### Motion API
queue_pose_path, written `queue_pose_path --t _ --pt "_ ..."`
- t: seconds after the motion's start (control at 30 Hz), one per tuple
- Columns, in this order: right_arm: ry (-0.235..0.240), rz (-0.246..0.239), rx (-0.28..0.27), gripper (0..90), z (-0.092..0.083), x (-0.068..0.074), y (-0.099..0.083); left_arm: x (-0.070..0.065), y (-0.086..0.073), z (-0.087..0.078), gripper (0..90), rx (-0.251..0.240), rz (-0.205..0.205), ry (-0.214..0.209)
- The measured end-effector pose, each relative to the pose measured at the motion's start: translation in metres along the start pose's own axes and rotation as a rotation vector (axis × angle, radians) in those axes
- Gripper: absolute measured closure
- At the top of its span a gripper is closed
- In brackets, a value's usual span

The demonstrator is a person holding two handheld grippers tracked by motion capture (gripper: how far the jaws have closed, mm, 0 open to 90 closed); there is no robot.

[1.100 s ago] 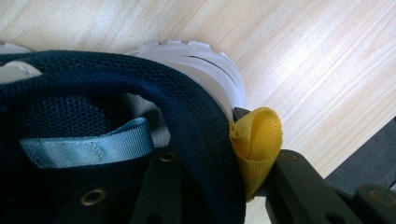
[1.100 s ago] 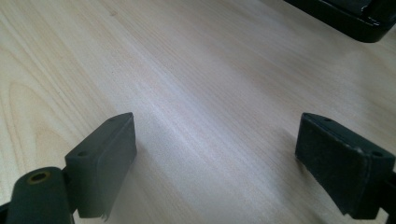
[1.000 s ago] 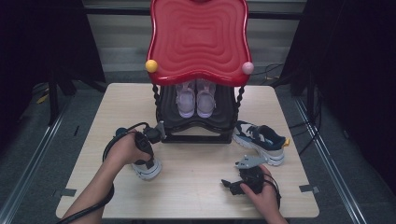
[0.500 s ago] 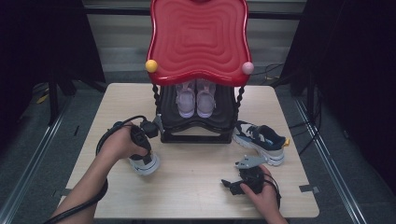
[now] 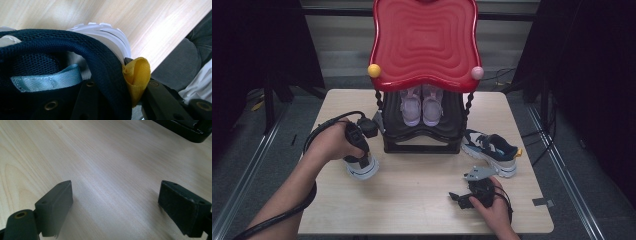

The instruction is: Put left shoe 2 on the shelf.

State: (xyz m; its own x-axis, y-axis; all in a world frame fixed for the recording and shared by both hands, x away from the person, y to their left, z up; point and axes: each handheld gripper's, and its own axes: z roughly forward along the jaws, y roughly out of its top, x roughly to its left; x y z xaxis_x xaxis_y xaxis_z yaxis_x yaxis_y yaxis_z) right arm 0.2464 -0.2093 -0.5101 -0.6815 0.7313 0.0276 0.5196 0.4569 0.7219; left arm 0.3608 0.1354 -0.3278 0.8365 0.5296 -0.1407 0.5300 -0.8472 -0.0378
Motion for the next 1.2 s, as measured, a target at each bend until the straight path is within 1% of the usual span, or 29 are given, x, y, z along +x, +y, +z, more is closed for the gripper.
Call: queue_pose_path --t 0.07,0.17,0.33,0.37,0.5,0.57,0.6,0.7,0.77,0.8,0.93,1.0,1.2 --pt "0.0 0.0 0.0 12.0 0.0 0.0 0.0 -0.002 0.001 -0.007 75.0 -0.004 0.013 0.005" --pt "0.0 0.0 0.0 12.0 0.0 0.0 0.0 -0.004 0.001 -0.018 75.0 -0.006 0.021 0.007" --pt "0.004 -0.002 0.001 11.9 0.0 0.0 0.0 -0.009 0.0 -0.038 75.0 -0.013 0.037 0.033" --pt "0.005 -0.002 0.001 11.9 0.0 0.0 0.0 -0.01 0.0 -0.042 75.0 -0.016 0.035 0.036" --pt "0.005 -0.002 0.002 11.9 0.0 0.0 0.0 -0.012 -0.002 -0.057 75.0 -0.015 0.043 0.042" --pt "0.005 -0.002 0.002 11.9 0.0 0.0 0.0 -0.013 -0.004 -0.064 75.1 -0.021 0.045 0.038" --pt "0.004 -0.002 0.002 11.9 0.0 0.0 0.0 -0.013 -0.004 -0.068 75.0 -0.016 0.053 0.036" --pt "0.005 -0.002 0.002 11.9 0.0 0.0 0.0 -0.013 -0.007 -0.08 75.0 -0.026 0.055 0.034" --pt "0.005 -0.002 0.001 11.9 0.0 0.0 0.0 -0.015 -0.009 -0.09 75.0 -0.043 0.053 0.044" --pt "0.005 -0.005 0.003 11.9 0.0 -0.001 0.0 -0.015 -0.01 -0.096 75.0 -0.04 0.062 0.057" --pt "0.006 -0.003 0.005 11.9 0.0 0.0 0.0 -0.018 -0.012 -0.112 75.0 -0.053 0.063 0.088" --pt "0.006 -0.003 0.004 11.9 0.0 0.0 0.0 -0.019 -0.011 -0.12 75.0 -0.052 0.073 0.103" --pt "0.006 -0.004 0.004 11.9 0.0 0.0 0.0 -0.022 -0.009 -0.133 75.0 -0.051 0.078 0.129"
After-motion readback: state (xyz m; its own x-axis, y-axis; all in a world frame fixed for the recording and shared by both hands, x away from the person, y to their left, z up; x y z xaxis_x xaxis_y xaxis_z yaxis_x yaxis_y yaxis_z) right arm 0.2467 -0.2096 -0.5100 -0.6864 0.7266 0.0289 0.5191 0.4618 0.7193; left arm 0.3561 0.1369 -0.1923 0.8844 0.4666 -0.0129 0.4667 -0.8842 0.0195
